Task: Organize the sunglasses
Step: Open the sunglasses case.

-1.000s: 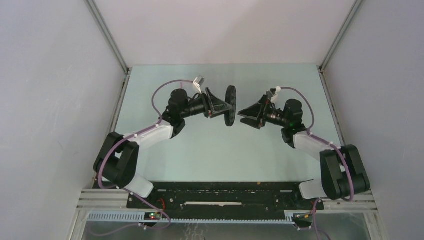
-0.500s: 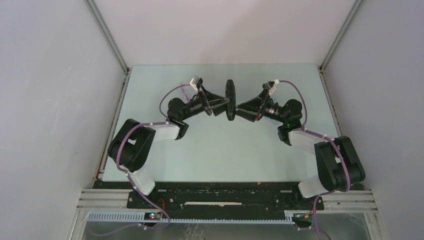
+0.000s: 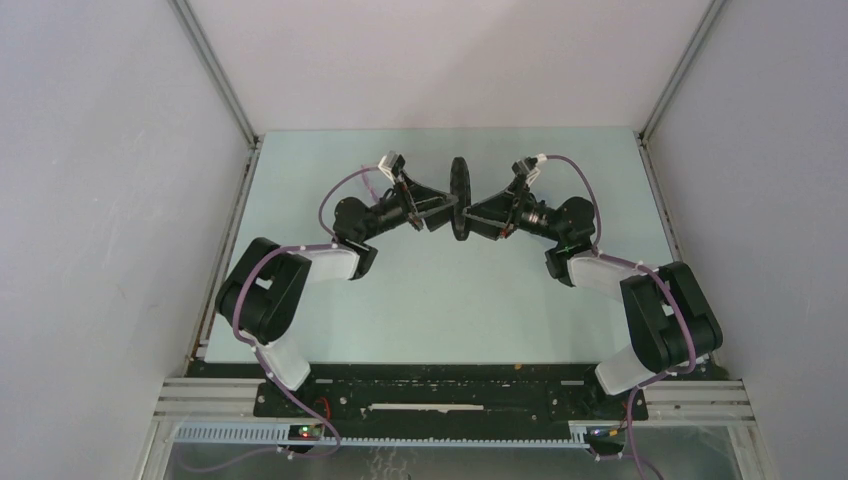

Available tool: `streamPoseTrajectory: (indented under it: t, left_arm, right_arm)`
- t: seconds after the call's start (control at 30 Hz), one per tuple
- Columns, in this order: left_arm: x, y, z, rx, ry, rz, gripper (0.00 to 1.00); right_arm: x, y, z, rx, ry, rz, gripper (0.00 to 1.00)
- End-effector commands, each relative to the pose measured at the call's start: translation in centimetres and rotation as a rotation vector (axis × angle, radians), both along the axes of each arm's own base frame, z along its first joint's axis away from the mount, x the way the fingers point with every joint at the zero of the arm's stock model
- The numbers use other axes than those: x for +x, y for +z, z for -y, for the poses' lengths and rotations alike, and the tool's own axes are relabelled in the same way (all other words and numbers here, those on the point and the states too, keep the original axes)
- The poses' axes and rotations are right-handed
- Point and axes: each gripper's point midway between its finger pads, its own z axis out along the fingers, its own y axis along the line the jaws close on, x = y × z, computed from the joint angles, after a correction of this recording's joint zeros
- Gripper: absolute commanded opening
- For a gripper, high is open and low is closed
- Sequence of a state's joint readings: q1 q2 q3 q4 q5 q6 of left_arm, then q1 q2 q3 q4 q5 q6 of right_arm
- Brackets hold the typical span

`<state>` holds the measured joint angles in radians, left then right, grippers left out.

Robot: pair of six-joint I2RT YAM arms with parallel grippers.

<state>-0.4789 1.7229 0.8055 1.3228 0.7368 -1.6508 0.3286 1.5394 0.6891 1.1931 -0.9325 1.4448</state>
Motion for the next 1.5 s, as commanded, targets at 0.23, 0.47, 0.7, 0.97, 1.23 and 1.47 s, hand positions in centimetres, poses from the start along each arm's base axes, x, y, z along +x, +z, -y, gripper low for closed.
streamPoseTrajectory:
  t: [0.23, 0.47, 0.7, 0.97, 1.23, 1.47]
  left_arm:
    - [-0.7, 0.6, -0.9, -0.019, 0.028, 0.051, 0.0]
    - [-0.6, 0.5, -0.9, -0.001, 0.044, 0.054, 0.0]
    - [-0.7, 0.3, -0.9, 0.041, 0.045, 0.062, 0.51]
    - [0.2, 0.6, -1.0, 0.095, 0.059, 0.08, 0.92]
    - [1.4, 0.0, -0.6, 0.147, 0.07, 0.071, 0.9]
    - [2.5, 0.9, -1.6, 0.14, 0.104, 0.078, 0.87]
  right_arm:
    - [0.4, 1.1, -1.0, 0.017, -0.003, 0.034, 0.8]
    - [0.5, 0.3, -1.5, -0.008, -0.002, 0.005, 0.61]
    - [0.8, -0.5, -1.1, -0.022, 0.007, -0.034, 0.0]
    - [0.1, -1.2, -1.1, -0.039, 0.039, -0.036, 0.0]
    - [-0.4, -1.3, -1.4, -0.043, 0.058, -0.031, 0.0]
    - [-0.6, -1.7, -1.5, -0.053, 0.073, -0.041, 0.0]
